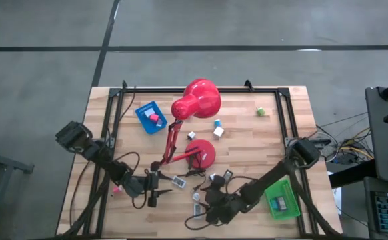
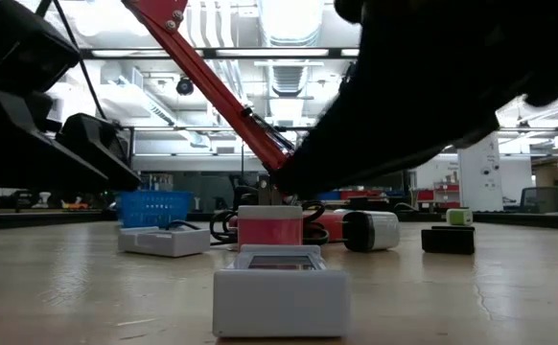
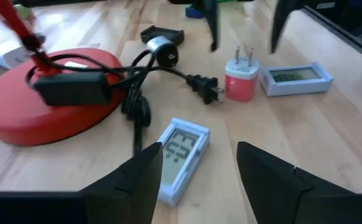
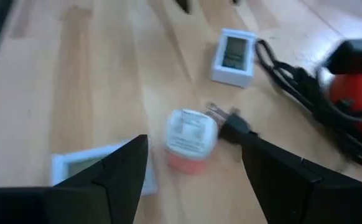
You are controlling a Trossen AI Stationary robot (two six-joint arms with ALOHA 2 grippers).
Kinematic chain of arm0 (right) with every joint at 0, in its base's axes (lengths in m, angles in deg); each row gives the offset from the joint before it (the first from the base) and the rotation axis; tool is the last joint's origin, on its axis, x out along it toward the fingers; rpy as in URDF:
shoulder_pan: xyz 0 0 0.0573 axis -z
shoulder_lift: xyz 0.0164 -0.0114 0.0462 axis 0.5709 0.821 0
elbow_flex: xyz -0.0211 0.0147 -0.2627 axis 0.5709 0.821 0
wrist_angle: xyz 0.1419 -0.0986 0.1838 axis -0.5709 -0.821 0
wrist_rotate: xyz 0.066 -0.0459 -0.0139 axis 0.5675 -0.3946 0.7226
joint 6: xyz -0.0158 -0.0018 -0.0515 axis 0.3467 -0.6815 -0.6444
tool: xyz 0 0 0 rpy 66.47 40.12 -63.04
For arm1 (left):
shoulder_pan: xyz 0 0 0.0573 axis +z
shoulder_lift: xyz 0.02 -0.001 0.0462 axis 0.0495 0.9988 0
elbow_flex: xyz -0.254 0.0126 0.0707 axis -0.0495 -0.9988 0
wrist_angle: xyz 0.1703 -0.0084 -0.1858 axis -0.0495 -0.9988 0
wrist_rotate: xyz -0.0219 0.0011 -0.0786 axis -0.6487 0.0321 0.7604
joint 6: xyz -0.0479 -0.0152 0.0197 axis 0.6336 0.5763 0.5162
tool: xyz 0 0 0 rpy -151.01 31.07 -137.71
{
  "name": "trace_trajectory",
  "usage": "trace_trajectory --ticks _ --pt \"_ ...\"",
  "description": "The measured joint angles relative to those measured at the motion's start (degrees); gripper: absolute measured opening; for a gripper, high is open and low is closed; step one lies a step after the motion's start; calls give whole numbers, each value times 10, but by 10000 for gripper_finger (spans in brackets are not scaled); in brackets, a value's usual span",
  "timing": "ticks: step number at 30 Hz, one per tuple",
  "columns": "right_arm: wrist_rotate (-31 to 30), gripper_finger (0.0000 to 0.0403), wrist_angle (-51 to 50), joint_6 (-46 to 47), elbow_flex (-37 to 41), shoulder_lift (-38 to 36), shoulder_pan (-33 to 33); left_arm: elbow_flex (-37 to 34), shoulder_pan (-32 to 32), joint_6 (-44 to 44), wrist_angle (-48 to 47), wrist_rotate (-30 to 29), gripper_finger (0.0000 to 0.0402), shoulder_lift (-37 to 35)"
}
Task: Pick & Place Office items
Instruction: Put the right light pink charger adapter into the blue bin
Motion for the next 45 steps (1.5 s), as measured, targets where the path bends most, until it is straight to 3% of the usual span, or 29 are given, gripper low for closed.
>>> trace_trajectory --ticks 16,24,45 --pt "13 246 -18 9 -15 4 12 -21 -10 10 10 -50 210 -6" --pt "53 244 -18 12 -17 5 19 -21 -11 10 10 -51 210 -6" --pt "55 241 -17 23 -17 16 31 -21 -15 11 10 -51 210 -6"
